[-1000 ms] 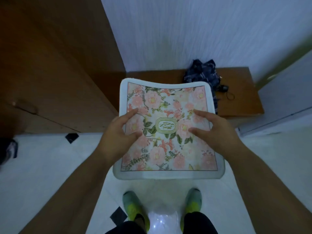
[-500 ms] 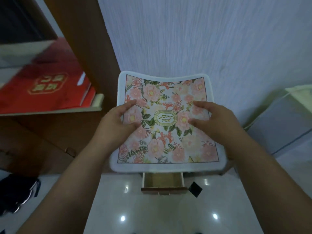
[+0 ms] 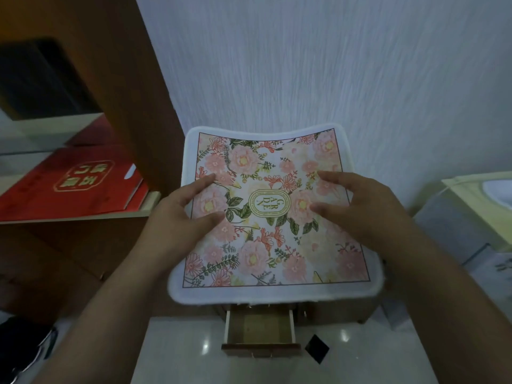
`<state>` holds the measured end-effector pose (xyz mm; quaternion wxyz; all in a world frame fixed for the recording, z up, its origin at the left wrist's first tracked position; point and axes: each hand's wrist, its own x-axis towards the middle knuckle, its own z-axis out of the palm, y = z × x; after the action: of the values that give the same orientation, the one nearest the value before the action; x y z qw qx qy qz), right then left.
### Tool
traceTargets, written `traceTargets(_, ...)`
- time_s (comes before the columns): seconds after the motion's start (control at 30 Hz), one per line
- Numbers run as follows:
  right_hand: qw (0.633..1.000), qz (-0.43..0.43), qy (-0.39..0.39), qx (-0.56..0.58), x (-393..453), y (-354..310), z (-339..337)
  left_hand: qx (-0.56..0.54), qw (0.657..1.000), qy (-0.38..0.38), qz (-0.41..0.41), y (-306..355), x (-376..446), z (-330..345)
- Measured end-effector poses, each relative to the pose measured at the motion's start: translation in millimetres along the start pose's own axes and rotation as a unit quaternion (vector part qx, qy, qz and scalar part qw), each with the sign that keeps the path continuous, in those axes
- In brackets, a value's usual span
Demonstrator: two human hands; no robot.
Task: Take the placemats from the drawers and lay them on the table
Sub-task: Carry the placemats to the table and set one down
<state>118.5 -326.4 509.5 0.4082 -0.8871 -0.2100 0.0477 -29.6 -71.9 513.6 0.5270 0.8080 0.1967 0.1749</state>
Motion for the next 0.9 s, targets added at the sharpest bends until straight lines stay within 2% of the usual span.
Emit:
traceTargets(0.3, 1.000, 0.001, 0.008, 0.005, -14.6, 34.8, -47.8, -0.006, 1.000, -0.012, -0.007, 27.7, -14.8, 49.5)
traceTargets(0.47, 0.998, 0.029, 0.048, -0.006, -32.5, 60.4, -80.9, -0.011, 0.999, -0.046, 0.001, 42.4, -10.8, 89.9)
traceTargets(0.6, 0.994, 0.071, 0.083, -0.026, -49.2, 82.7, -107.8, -0.036, 0.995, -0.094, 0.010, 52.2, 0.4, 129.3)
traceTargets(0.7, 0.985, 0.117, 0.123, -0.030, -63.4, 100.7, -123.1, -0.016, 0.990, -0.137, 0.036, 60.5, 17.3, 160.9)
traceTargets(0.9, 0.946, 0.234, 0.218, -0.054, -109.1, 126.6, -143.6, -0.022, 0.964, -0.253, 0.084, 71.0, 45.9, 239.6)
